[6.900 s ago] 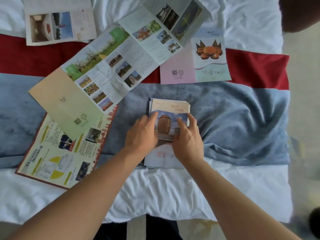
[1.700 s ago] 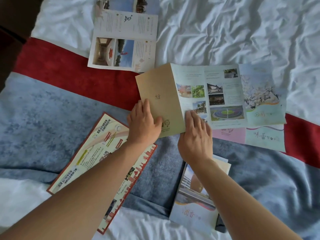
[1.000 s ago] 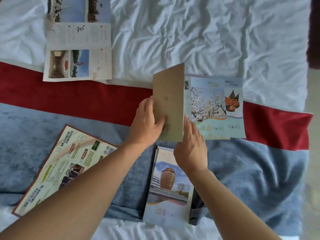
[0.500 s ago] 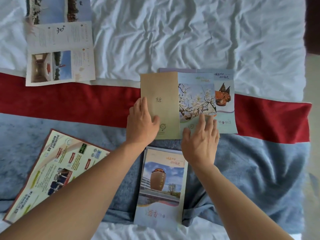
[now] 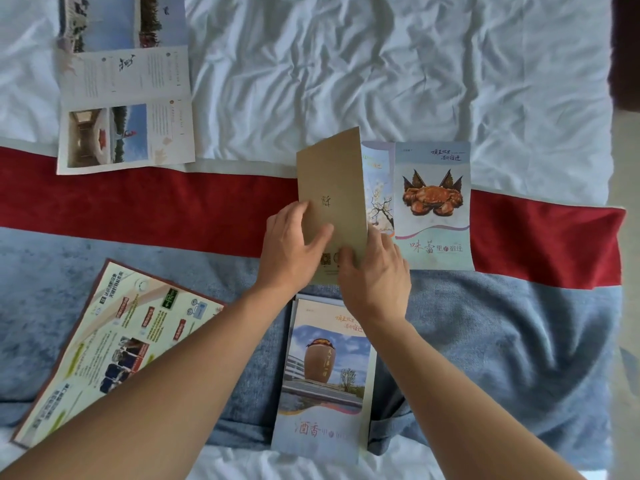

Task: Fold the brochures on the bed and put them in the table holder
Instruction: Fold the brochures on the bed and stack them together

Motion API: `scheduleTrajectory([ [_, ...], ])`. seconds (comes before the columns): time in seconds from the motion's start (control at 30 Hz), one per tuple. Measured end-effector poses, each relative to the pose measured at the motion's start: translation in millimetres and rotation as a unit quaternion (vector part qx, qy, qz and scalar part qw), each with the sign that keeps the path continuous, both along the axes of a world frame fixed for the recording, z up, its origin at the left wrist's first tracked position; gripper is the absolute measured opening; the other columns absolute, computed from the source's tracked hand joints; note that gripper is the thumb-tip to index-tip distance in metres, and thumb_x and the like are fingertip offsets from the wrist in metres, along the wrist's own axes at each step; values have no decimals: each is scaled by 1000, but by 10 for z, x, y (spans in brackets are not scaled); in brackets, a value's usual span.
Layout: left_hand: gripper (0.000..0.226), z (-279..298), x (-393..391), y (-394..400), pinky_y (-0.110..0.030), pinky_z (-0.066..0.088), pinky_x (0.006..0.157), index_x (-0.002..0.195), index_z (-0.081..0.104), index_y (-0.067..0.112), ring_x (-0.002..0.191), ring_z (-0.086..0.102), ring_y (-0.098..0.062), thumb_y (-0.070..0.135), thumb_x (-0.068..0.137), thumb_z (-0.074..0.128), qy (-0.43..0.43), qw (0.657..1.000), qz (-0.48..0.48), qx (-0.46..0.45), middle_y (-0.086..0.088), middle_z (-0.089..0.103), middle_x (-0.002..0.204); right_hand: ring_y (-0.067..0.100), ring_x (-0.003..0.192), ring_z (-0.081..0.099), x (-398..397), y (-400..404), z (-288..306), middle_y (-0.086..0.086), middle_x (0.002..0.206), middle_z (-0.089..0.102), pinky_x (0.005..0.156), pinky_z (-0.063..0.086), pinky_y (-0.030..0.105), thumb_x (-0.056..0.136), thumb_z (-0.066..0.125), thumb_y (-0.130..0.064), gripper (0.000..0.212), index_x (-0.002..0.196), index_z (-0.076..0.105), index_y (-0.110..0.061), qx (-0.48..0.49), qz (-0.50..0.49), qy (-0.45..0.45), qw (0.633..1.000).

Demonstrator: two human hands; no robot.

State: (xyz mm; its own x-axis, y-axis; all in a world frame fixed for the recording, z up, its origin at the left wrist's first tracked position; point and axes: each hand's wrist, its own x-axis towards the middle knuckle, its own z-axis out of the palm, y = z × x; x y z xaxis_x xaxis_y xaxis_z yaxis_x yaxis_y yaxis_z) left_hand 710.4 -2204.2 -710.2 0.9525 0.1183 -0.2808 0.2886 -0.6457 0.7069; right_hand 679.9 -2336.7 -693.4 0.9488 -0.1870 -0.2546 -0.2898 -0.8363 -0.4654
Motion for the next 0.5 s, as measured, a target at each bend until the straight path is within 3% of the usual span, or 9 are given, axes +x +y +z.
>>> scheduleTrajectory([
  [0.1,66,100,42,-25,-33,39,103,119,63,20,118,46,-17,70,80,41,7,999,33,-33,2,60,124,27,99,58,-26,76,42,4,115,64,75,47,40,93,48,-31,44,136,52,-24,7,18,-25,999],
  [0.2,66,208,43,-94,-35,49,93,117,61,23,107,57,-14,71,72,56,19,993,67,-95,6,60,113,27,90,58,-70,210,89,1,104,64,62,44,36,97,44,-29,33,127,55,-22,32,38,-68,996],
  [0.33,52,298,30,-53,-37,55,85,108,61,26,96,63,-7,61,70,69,6,986,98,-137,9,64,107,26,81,56,-94,301,127,0,95,61,56,44,37,100,43,-29,26,120,56,-20,44,35,-75,996],
  [0.5,17,430,12,3,-29,54,71,91,62,24,77,65,-1,31,76,62,-64,982,120,-129,15,70,84,23,78,58,-161,393,186,-4,96,60,56,35,31,96,38,-36,33,125,52,-30,57,74,-78,993],
])
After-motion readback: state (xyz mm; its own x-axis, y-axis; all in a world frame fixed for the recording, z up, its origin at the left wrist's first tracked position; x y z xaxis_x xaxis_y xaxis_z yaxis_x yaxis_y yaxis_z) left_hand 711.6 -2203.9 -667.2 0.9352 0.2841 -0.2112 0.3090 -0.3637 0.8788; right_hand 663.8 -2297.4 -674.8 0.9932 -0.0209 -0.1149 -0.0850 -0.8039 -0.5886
